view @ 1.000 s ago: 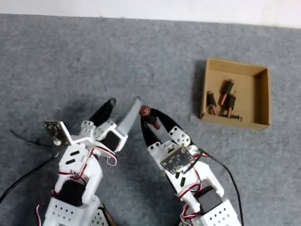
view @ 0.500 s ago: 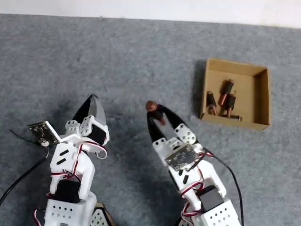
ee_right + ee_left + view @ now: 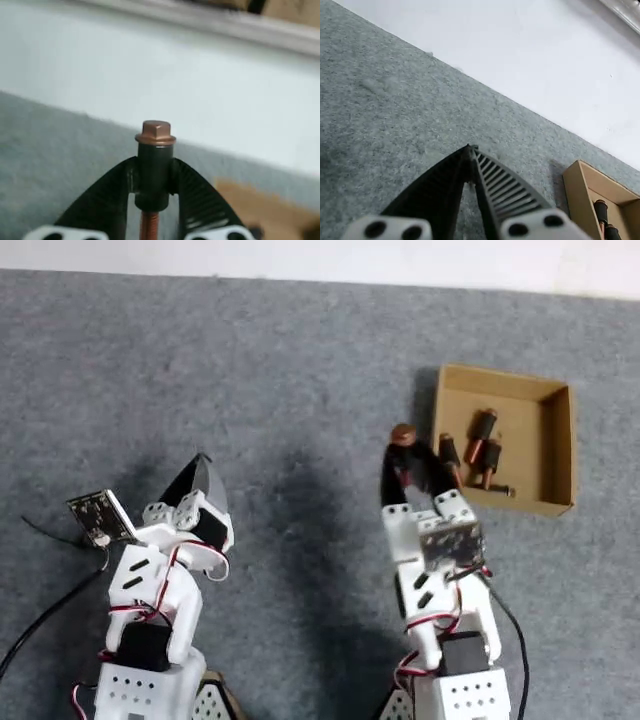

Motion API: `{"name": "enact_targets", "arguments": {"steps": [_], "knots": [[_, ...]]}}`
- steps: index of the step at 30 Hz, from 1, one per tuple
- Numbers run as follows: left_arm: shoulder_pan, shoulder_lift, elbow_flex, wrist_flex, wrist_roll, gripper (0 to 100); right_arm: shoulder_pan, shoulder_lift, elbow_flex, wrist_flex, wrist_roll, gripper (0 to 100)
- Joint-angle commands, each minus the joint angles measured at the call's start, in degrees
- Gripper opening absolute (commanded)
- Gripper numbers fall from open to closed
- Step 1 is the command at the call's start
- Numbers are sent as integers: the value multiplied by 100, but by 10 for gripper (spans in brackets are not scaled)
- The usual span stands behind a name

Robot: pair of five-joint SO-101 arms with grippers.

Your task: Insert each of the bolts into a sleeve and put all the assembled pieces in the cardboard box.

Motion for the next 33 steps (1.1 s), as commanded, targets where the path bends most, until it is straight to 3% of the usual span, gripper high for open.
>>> {"name": "enact_targets", "arguments": {"steps": [1, 12, 17, 22, 28, 33], "knots": [[-57, -22, 119, 18, 26, 7, 453, 1279, -804, -207, -387, 10], [-57, -22, 119, 9, 18, 7, 1754, 7407, -5464, -154, -1793, 10], [-57, -22, 119, 9, 18, 7, 2053, 9393, -7310, 998, -1987, 10], [-57, -22, 119, 0, 18, 7, 2149, 10290, -8549, 2158, -1987, 49], [-57, -22, 119, 0, 18, 7, 2132, 10343, -8760, 2273, -1987, 184], [-57, -22, 119, 0, 18, 7, 2158, 10334, -8760, 2273, -1960, 190]]}}
